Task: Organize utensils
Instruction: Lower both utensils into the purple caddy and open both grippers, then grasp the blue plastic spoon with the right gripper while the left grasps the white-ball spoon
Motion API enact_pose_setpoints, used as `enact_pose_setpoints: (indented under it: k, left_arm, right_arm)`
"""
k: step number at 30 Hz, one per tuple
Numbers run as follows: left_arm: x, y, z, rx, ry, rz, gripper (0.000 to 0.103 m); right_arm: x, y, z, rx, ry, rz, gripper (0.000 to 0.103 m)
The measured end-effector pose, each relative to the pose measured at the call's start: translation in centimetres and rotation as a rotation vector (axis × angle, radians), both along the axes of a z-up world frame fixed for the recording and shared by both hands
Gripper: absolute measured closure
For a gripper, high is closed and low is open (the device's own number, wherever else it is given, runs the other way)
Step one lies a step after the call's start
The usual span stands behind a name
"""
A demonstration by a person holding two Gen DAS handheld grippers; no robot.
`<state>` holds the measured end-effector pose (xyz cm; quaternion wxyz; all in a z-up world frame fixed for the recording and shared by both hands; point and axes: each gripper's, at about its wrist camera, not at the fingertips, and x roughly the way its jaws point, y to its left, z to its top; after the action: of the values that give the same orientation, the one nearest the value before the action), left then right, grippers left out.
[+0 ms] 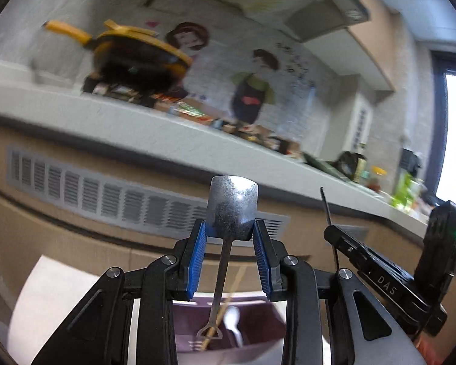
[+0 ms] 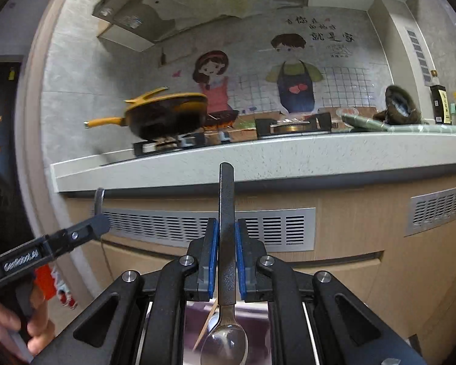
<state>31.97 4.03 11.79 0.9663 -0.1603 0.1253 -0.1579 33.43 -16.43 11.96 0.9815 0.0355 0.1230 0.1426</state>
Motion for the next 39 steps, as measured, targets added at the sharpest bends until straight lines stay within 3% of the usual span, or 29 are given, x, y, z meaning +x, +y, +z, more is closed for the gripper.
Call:
enact_pose_setpoints:
  k: [5,9,12,16,21,24,28,32,35,39]
  left_arm:
    - [3.4,0.9,-4.6,-0.068,0.059,0.054,0.071]
    - [4.8,-0.4,-7.0,-0.075,0.079,0.06,0.071]
    - [5.3,-1.6,-9.1,-0.038,0.146,0.019,0.071]
    - [3.8,-2.4,-11.6,0.035,0.251,-0.057,0.07]
    - [0.9,-0.5,-10.0,0.021,0.24,-0.015,0.069]
    - [-1.0,1.3,-8.3,0.012,0.231,0.031,0.068]
    - [-3.4,3.3,-8.8,0.04,0.277,0.104,0.046]
    - [-5.3,4.3,-11.5,0.111,0.425,0.087,0.045]
    - [-7.0,4.7,-13.2,0.183,0.48,0.11,0.045]
    - [-8.8,5.4,-15.5,0.201,0.581,0.068,0.045]
  right_arm:
    - [3.9,0.9,-3.7,0.015,0.056,-0.049,0.093]
    - [5.7,1.2,-6.3,0.002,0.053,-0.103,0.093]
    - [5.8,1.0,-7.8,-0.006,0.103,-0.112,0.089]
    - [4.0,0.2,-9.3,-0.117,0.224,-0.05,0.083]
    - [-0.9,-1.7,-8.9,-0.152,0.226,-0.055,0.07]
    - [-3.2,-2.3,-8.9,-0.176,0.273,-0.023,0.062]
    - [-5.3,-2.0,-10.4,-0.237,0.392,0.072,0.062]
    - [-7.2,-1.4,-12.7,-0.243,0.494,0.186,0.062]
    - [-8.2,0.1,-14.8,-0.268,0.619,0.314,0.062]
    - [-10.0,3.1,-17.3,-0.352,0.71,0.485,0.063]
